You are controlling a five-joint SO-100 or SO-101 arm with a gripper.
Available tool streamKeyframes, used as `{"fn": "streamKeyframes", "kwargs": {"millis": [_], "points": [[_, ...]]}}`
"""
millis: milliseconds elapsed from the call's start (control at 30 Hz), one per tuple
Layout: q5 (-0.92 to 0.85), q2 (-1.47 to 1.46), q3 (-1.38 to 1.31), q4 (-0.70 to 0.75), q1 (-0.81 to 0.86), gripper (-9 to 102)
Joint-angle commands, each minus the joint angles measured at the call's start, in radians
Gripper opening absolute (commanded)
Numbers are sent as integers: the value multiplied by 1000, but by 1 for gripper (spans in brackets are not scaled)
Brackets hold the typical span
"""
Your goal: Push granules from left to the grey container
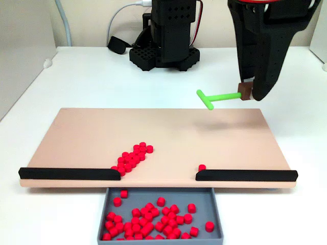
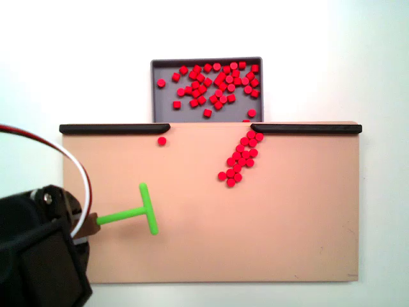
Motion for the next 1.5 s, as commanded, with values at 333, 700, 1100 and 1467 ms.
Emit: {"fn": "streamKeyframes", "kwargs": {"millis": [333, 700, 1100, 1467], "points": [[121, -204, -379, 15, -14, 0], [175, -270, -382, 15, 5, 0], [161, -367, -495, 15, 12, 0], [167, -405, -495, 15, 14, 0]]}}
